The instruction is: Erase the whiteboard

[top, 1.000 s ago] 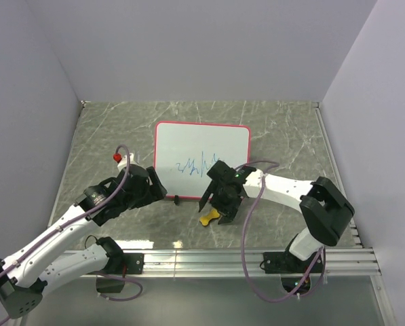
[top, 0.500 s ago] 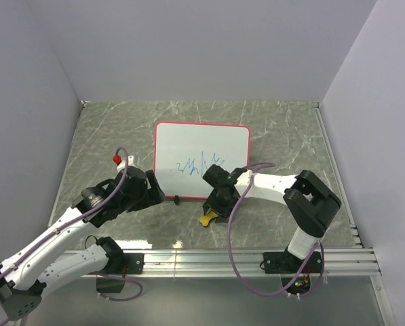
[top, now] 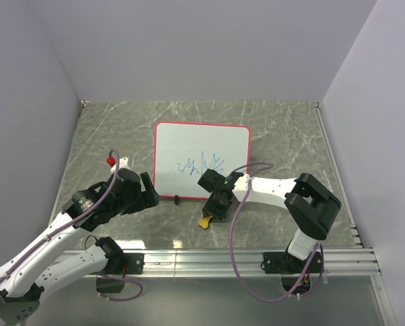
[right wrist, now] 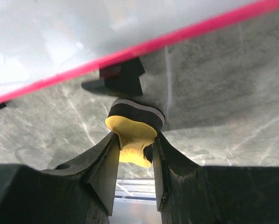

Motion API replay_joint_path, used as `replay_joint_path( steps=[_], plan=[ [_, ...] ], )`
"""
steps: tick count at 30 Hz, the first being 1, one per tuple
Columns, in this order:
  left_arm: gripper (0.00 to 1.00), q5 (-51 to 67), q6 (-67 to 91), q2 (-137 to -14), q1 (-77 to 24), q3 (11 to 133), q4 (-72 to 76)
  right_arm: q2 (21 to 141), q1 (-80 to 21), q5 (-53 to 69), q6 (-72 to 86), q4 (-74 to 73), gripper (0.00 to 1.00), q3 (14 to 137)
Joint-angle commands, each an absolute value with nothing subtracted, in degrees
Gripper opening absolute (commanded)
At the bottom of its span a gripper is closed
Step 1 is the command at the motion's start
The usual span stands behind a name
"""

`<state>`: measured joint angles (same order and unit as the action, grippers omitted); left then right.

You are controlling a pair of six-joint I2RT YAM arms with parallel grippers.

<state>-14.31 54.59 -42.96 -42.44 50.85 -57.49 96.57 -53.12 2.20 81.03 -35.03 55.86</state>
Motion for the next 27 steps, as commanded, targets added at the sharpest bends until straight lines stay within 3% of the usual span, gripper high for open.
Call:
replay_joint_path(
  steps=[1,8,11,17,27],
  plan=[
    [0.84,-16.7,51.3,-43.4,-42.2,53.5,-56.9,92.8,-54.0,-1.0,80.6,-37.4,0.02,54.8],
    [0.99,-19.0,40.3,-51.0,-39.5,60.4,-50.6,83.4,-54.0,-2.6,74.9,-39.4,0.00,54.4],
    [0.97,-15.8,34.6,-55.1,-34.6,63.3,-45.2,79.4,-54.0,-4.3,72.7,-40.0,0.00,54.3],
    [0.92,1.2,24.3,-60.0,-19.5,63.4,-30.4,68.3,-53.7,-10.4,67.1,-43.5,0.00,57.5],
    [0.84,26.8,18.7,-69.0,-7.4,61.7,-13.3,62.1,-47.9,-12.8,54.9,-48.1,0.00,63.8]
  ],
)
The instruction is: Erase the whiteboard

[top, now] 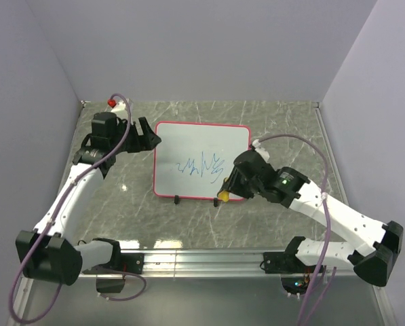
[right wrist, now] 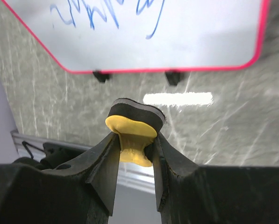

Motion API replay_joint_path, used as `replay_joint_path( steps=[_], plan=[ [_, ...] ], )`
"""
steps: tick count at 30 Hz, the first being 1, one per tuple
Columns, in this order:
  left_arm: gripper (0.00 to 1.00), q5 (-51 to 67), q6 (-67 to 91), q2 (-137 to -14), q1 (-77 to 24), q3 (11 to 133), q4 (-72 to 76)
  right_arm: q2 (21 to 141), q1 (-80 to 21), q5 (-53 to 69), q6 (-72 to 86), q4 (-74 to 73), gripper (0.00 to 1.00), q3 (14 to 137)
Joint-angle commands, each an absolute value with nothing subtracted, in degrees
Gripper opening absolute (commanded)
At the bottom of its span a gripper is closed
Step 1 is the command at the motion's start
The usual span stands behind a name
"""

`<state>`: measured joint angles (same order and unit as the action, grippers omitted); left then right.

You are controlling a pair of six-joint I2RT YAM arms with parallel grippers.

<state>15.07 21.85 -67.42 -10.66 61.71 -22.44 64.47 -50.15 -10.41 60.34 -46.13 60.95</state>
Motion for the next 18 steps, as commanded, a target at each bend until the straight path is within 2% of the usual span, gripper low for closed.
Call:
replay_joint_path(
  steps=[1,5,9,12,18],
  plan=[
    [0.84,29.9,18.9,-70.5,-6.3,61.7,-12.2,61.7,-46.2,-12.6,53.1,-48.2,0.00,64.1],
    [0.79,37.1,19.2,-75.9,-2.1,62.4,-8.3,62.5,-42.5,-11.8,48.9,-48.8,0.00,66.9],
    [0.72,43.2,17.6,-82.2,-1.8,63.2,-6.2,65.6,-40.6,-11.5,45.5,-49.7,0.00,70.5],
    [0.71,47.7,17.8,-86.4,-1.8,63.4,-3.0,68.1,-39.7,-11.7,43.7,-50.1,0.00,73.1],
    [0.65,48.3,18.5,-91.9,-1.7,64.3,-0.4,70.7,-37.9,-10.6,40.6,-48.5,0.00,75.8]
  ],
)
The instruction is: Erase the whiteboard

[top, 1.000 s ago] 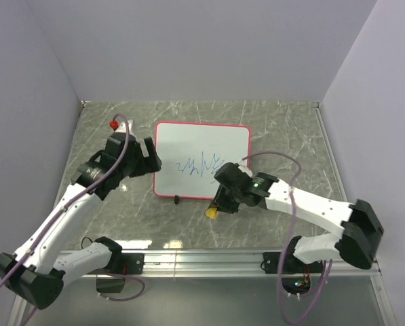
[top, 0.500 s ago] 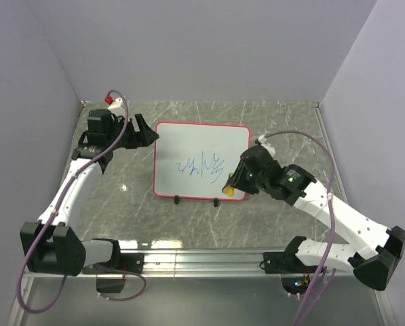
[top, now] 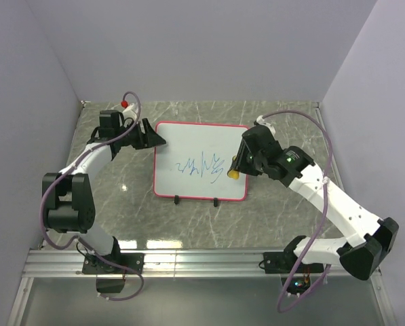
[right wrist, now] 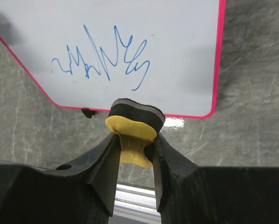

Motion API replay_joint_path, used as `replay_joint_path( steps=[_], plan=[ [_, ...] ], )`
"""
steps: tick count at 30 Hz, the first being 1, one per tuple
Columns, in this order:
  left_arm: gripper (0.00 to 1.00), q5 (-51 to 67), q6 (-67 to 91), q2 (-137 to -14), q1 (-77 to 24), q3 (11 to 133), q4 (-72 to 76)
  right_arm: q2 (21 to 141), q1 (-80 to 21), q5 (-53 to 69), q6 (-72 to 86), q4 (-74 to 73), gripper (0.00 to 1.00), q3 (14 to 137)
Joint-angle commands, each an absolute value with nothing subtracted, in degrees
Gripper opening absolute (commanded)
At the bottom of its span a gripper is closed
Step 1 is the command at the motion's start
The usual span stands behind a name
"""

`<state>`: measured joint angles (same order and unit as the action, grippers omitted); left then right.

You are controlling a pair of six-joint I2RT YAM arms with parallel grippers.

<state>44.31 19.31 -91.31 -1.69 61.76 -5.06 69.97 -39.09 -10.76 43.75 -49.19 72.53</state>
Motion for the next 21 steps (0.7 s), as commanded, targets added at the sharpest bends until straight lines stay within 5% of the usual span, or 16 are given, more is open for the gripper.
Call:
replay_joint_path(
  steps=[1,21],
  plan=[
    [0.63,48.3,18.5,-92.6,-1.8,64.4,-0.4,71.9,-37.6,-10.2,40.3,-48.3,0.00,76.1],
    [0.17,45.5,25.5,-85.1,-2.6,46.9,10.8,91.0,-38.9,-4.7,37.1,-41.0,0.00,88.2]
  ],
)
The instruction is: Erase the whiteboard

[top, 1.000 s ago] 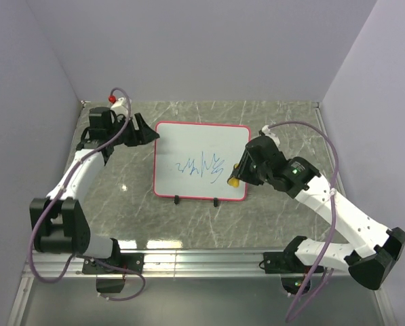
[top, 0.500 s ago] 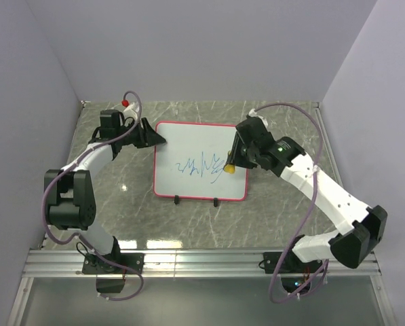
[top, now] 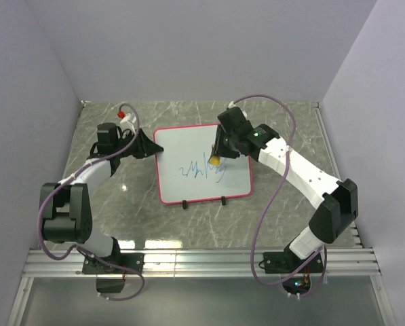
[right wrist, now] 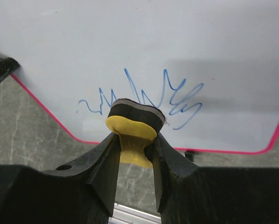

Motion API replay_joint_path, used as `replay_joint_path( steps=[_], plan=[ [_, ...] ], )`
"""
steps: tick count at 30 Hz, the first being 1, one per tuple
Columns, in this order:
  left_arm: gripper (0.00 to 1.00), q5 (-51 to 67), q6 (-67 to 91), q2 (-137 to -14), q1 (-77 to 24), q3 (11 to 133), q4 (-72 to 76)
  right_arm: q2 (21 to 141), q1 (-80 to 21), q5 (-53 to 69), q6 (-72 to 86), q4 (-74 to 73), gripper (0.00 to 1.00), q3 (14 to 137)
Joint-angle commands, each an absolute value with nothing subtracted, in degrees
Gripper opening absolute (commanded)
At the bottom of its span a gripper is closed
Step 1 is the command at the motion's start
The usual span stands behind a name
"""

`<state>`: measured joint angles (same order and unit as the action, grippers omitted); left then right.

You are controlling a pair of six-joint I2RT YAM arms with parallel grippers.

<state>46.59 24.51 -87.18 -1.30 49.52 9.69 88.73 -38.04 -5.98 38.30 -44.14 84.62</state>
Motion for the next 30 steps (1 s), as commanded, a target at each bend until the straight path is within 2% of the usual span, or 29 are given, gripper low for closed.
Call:
replay_joint_path(
  steps=[1,2,7,14,30],
  plan=[
    [0.15,45.2,25.6,-84.9,-3.2,46.5,10.6,91.7,-39.5,-4.7,36.9,-40.7,0.00,89.0],
    [0.06,44.7,25.6,-84.6,-3.3,45.9,10.5,93.6,-41.0,-5.3,36.5,-40.2,0.00,90.2],
    [0.00,42.8,25.8,-83.0,-4.2,43.2,10.7,100.4,-45.8,-6.5,36.4,-40.9,0.00,94.5],
    [0.00,41.0,23.9,-81.0,-4.6,43.6,7.0,109.0,-51.9,-7.9,36.8,-39.5,0.00,96.9],
    [0.00,40.1,20.5,-78.0,-4.7,45.2,-2.4,115.8,-57.2,-18.5,43.6,-32.4,0.00,97.4]
  ],
)
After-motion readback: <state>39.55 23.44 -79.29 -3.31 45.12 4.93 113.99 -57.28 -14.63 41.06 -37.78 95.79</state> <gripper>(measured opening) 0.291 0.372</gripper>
